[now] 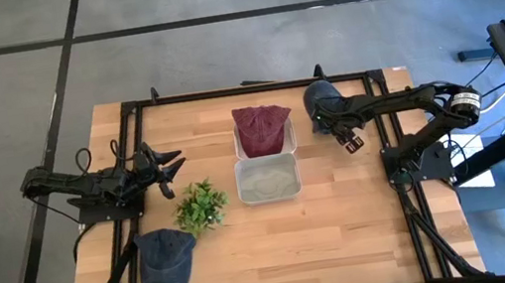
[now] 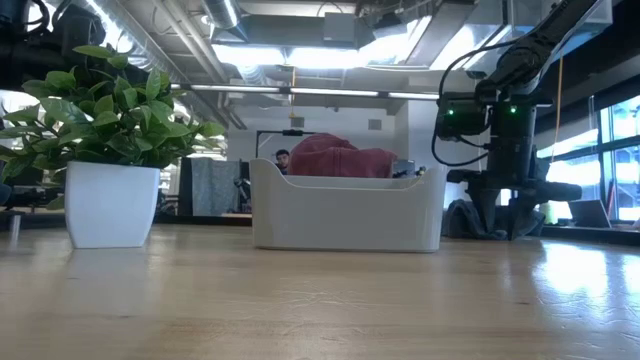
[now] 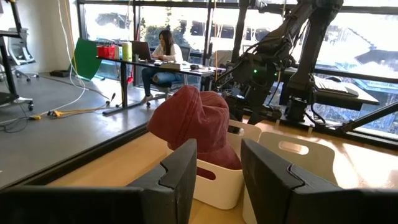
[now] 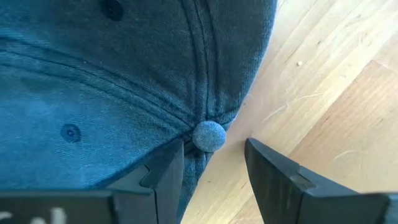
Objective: Pick & Place hat
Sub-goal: Put the blue cap into the gray bin
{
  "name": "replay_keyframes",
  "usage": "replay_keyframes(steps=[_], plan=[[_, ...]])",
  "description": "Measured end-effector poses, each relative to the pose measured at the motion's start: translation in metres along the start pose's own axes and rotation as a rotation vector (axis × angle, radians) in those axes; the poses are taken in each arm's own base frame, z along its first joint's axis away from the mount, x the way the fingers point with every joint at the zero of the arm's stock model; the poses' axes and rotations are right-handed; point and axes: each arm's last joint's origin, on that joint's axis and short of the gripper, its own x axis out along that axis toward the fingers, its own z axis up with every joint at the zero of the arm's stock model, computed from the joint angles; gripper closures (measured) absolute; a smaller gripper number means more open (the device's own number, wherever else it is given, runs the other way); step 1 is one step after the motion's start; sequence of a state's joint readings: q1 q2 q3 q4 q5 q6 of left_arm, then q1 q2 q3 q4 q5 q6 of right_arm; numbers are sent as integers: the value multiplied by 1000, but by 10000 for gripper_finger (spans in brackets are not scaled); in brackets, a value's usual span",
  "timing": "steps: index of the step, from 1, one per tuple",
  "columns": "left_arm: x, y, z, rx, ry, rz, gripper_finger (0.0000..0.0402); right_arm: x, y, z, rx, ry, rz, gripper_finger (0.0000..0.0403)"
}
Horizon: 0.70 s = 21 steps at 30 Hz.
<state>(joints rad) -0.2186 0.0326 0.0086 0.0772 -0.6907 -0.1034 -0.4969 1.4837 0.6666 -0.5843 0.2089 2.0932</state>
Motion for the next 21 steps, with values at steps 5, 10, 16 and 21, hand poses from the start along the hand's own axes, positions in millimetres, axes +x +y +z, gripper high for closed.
replay_keyframes(steps=[5, 10, 16, 21], plan=[[0, 0, 0, -15, -1, 0, 280, 0, 0, 0, 128, -6, 4, 239], [0, 0, 0, -15, -1, 0, 280, 0, 1, -1, 130, 5, 10, 277], [0, 0, 0, -15, -1, 0, 280, 0, 2, -1, 131, -6, 23, 337], [0, 0, 0, -15, 0, 0, 280, 0, 1, 0, 129, -13, 21, 380]])
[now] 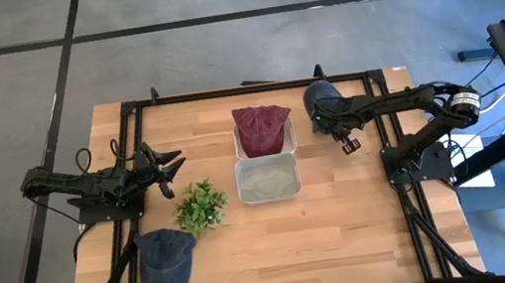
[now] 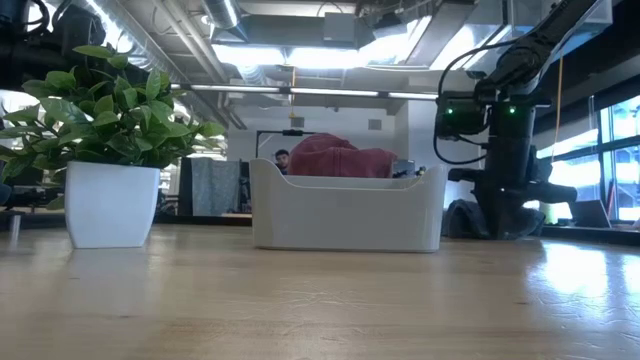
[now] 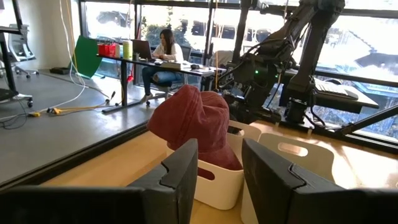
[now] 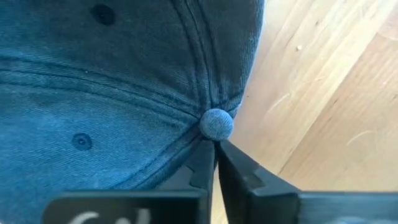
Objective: Pick & Place hat
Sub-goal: Put the blue cap into the gray bin
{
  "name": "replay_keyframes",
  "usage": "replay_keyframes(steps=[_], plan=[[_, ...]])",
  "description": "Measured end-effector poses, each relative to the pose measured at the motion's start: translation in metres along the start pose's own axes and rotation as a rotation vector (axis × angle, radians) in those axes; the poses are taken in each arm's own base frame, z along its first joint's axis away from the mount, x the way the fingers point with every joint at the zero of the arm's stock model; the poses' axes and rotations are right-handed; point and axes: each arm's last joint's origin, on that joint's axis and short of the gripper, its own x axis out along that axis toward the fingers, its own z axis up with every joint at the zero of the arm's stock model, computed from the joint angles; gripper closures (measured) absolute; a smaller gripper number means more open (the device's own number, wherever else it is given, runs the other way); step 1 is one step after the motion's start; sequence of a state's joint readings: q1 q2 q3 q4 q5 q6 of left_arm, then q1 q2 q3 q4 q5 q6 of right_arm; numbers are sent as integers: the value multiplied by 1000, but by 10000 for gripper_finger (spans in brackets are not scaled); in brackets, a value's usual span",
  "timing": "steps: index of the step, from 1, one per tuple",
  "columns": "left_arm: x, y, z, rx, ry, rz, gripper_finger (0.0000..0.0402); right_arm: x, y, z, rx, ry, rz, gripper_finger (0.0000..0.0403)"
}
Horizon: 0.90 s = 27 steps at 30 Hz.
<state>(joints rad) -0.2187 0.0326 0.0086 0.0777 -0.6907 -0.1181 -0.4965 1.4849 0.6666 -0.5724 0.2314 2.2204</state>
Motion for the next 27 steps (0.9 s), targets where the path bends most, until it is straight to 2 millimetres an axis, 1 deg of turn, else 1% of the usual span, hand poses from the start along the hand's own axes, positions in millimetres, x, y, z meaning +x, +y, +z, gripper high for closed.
replay_keyframes(steps=[3, 6, 10, 13, 18, 25, 27], plan=[[0, 0, 0, 0, 0, 0, 280, 0, 0, 0, -3, -1, -1, 397], [0, 0, 0, 0, 0, 1, 280, 0, -1, 1, -30, -9, -8, 396], [0, 0, 0, 1, 1, 0, 280, 0, -3, 2, -149, -15, -34, 395], [0, 0, 0, 1, 1, -1, 280, -1, -4, 2, -248, 21, -68, 399], [0, 0, 0, 2, 2, -1, 280, -2, -6, -1, -469, 132, -106, 397], [0, 0, 0, 2, 3, -2, 280, -4, -11, -6, -779, 392, -162, 400], [0, 0, 0, 2, 3, -2, 280, -4, -12, -7, -844, 444, -163, 399]])
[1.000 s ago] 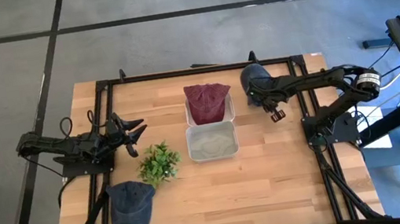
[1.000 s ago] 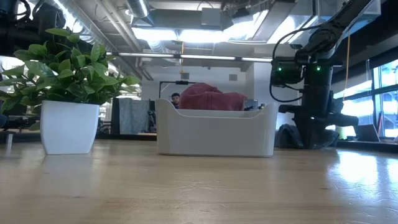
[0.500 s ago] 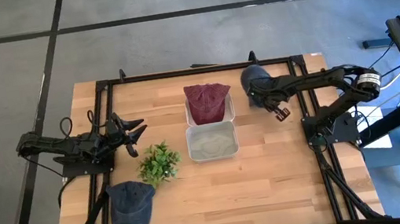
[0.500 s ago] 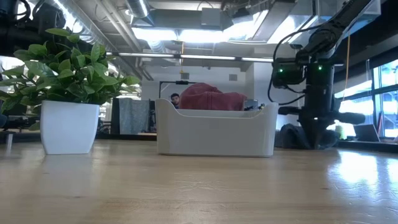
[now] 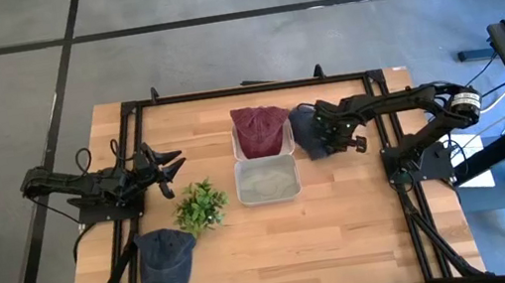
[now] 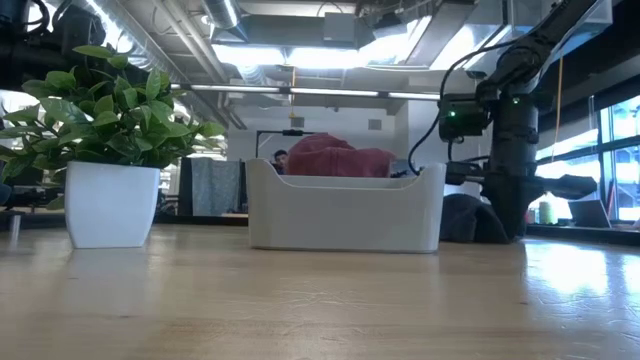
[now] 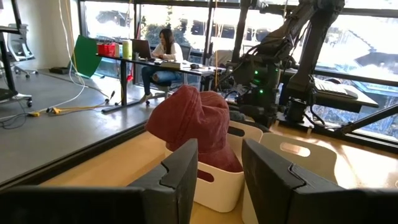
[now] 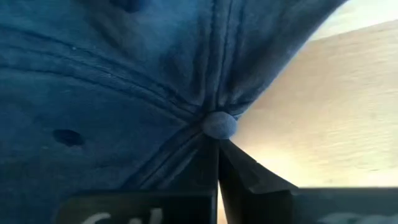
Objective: Pick & Place hat
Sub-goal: Put the blue cap into the gray bin
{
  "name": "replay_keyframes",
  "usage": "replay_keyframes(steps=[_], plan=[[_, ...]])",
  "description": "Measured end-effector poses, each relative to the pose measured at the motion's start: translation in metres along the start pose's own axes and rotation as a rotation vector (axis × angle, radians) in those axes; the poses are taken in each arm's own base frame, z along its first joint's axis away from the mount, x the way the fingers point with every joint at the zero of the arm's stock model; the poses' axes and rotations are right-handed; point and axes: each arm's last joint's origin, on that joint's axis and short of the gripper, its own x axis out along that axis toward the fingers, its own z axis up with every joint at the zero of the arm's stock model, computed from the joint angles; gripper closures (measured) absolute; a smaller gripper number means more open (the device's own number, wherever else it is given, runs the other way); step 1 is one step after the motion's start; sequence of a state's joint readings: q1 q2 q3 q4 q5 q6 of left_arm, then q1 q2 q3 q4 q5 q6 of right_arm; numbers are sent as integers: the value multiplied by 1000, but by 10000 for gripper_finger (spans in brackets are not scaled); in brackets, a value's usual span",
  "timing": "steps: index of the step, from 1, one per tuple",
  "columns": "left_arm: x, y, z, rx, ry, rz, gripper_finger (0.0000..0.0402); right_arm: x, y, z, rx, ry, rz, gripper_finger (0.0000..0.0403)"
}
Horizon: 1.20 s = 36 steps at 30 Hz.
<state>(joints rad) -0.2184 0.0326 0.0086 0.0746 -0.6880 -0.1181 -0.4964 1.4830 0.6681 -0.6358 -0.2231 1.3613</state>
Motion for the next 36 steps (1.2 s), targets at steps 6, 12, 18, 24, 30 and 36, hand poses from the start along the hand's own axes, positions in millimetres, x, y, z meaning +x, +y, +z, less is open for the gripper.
replay_keyframes(steps=[6, 12, 18, 24, 30, 36], plan=[[0, 0, 0, 18, 1, -1, 280, 0, 0, 0, -32, -7, -3, 390], [0, 0, 0, 25, 1, -1, 280, 0, 0, 0, -31, -10, -1, 388], [0, 0, 0, 27, 1, -1, 280, 0, 0, 0, -31, -14, 0, 387], [0, 0, 0, 36, 1, 1, 280, 0, 0, 0, -30, -16, 0, 387], [0, 0, 0, 36, 1, 0, 280, 0, 0, 1, -33, -20, 1, 387], [0, 0, 0, 44, 1, 2, 280, 0, 1, 3, -51, -102, -7, 387]])
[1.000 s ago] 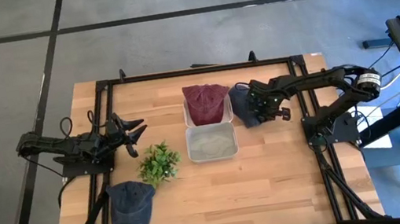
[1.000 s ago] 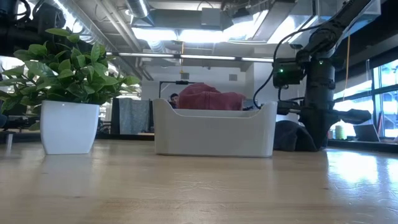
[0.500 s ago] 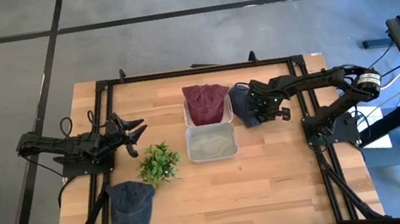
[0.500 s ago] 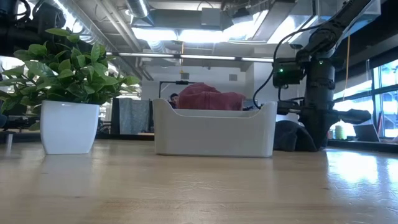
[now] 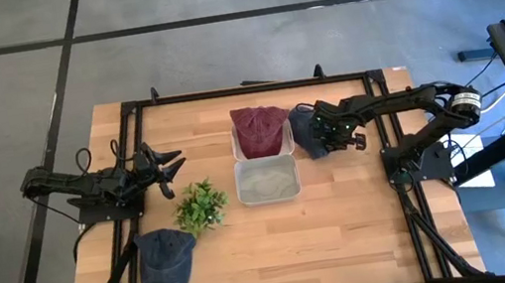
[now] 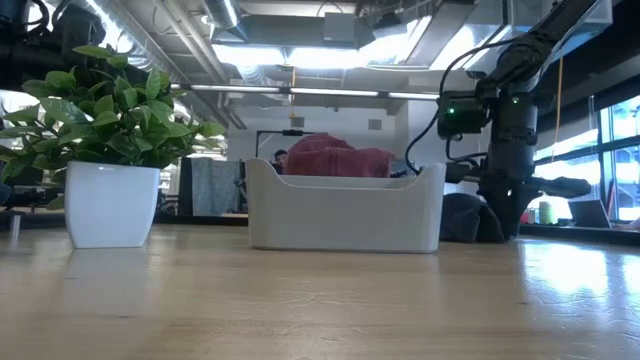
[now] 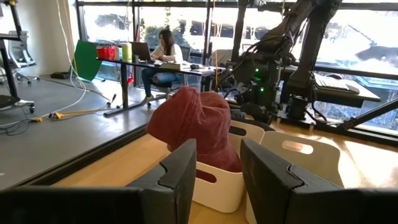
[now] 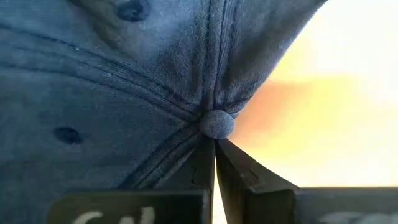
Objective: Pick & Place hat
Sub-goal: Put the blue cap into the gray bin
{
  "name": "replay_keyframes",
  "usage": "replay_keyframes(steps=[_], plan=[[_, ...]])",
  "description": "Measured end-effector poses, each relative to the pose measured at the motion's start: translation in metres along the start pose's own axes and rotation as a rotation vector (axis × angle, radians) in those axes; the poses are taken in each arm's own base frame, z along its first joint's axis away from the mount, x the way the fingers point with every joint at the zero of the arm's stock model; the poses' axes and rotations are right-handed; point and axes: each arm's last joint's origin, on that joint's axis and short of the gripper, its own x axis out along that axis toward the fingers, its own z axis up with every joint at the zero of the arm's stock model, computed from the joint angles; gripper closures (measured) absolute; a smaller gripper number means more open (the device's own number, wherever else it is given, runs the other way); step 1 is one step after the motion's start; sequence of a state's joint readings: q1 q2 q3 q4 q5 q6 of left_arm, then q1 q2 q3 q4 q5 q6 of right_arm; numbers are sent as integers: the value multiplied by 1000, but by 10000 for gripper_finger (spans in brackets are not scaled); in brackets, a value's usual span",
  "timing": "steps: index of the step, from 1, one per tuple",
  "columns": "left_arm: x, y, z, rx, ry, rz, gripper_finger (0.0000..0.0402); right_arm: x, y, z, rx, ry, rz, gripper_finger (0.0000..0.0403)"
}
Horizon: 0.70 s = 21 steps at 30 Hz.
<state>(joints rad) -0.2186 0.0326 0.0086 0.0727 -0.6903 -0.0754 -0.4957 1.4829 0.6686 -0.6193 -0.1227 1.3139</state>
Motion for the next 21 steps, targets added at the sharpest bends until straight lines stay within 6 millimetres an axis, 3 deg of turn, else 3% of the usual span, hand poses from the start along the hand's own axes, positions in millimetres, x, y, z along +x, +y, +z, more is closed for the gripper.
replay_keyframes(steps=[5, 21], plan=[[0, 0, 0, 66, 0, 0, 280, 0, 0, 2, -144, -64, -20, 387], [0, 0, 0, 81, 0, -1, 280, 0, 3, -5, -264, -114, -22, 400]])
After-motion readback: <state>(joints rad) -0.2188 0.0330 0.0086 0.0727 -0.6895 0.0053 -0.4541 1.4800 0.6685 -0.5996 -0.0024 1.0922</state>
